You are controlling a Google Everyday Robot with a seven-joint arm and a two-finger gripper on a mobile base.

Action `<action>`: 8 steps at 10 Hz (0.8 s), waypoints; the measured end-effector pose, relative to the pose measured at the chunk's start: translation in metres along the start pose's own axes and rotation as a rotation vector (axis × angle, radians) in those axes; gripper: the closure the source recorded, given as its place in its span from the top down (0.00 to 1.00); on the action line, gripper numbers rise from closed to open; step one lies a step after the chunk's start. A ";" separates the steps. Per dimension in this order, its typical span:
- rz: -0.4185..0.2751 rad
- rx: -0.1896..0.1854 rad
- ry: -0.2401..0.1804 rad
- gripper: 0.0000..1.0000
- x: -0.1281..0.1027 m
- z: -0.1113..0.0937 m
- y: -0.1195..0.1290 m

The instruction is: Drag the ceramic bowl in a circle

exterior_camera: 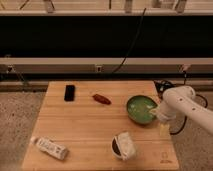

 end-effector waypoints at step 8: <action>-0.058 -0.026 -0.018 0.02 -0.014 0.016 -0.019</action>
